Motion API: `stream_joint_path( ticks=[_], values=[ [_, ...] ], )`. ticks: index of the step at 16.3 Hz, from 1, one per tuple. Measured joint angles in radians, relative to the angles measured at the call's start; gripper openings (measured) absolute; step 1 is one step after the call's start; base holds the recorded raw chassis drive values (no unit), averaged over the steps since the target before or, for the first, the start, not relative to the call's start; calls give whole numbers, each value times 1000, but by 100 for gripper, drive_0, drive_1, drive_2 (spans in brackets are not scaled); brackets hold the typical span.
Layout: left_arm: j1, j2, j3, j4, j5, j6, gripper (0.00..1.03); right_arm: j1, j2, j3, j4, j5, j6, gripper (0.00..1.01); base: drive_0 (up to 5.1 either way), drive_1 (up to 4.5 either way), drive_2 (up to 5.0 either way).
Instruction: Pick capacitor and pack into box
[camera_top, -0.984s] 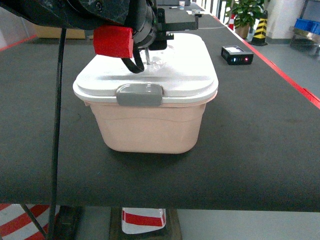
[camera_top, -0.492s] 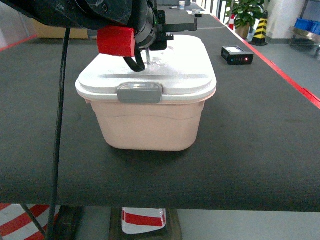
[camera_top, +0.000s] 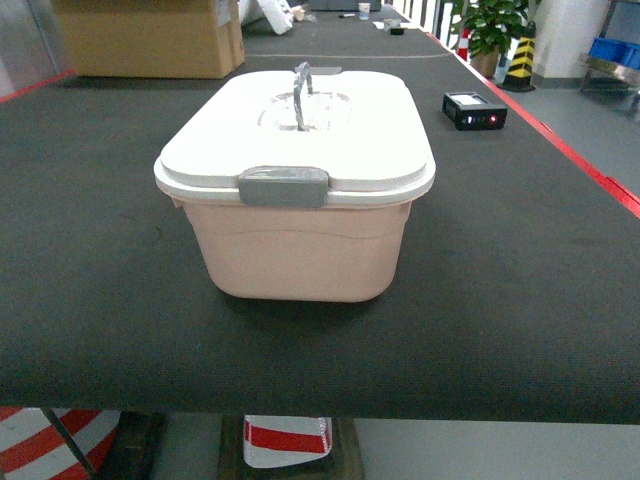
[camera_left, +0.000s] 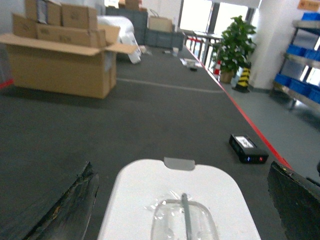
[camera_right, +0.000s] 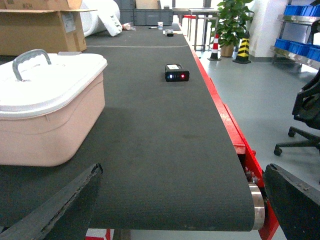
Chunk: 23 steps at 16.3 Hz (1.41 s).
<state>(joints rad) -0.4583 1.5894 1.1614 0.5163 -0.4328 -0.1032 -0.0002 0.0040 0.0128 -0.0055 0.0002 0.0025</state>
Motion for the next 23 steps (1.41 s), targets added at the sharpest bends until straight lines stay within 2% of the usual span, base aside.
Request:
stream_joint_path(
  ticks=[2, 3, 4, 5, 6, 8, 10, 20, 21, 22, 23],
  values=[
    [-16, -152, -138, 46, -50, 53, 98, 0, 0, 0, 0, 0, 0, 98, 0, 0, 0],
    [-41, -262, -254, 71, -92, 102, 98, 0, 0, 0, 0, 0, 0, 98, 0, 0, 0],
    [-79, -380, -370, 90, -120, 149, 98, 0, 0, 0, 0, 0, 0, 98, 0, 0, 0],
    [-111, -493, -463, 76, -160, 177, 98, 0, 0, 0, 0, 0, 0, 98, 0, 0, 0],
    [-154, -644, -586, 96, -229, 217, 98, 0, 0, 0, 0, 0, 0, 98, 0, 0, 0],
    [-204, -897, -746, -56, -354, 216, 98, 0, 0, 0, 0, 0, 0, 98, 0, 0, 0],
    [-208, -949, -752, -47, -360, 216, 98, 0, 0, 0, 0, 0, 0, 98, 0, 0, 0],
    [-208, -939, -748, -71, -354, 214, 98, 0, 0, 0, 0, 0, 0, 98, 0, 0, 0],
    [-193, -957, -729, -176, -311, 198, 93, 0, 0, 0, 0, 0, 0, 98, 0, 0, 0],
    [-177, -970, -726, -222, -267, 187, 90, 0, 0, 0, 0, 0, 0, 98, 0, 0, 0],
    [-168, -978, -726, -241, -251, 179, 88, 0, 0, 0, 0, 0, 0, 98, 0, 0, 0]
  ],
)
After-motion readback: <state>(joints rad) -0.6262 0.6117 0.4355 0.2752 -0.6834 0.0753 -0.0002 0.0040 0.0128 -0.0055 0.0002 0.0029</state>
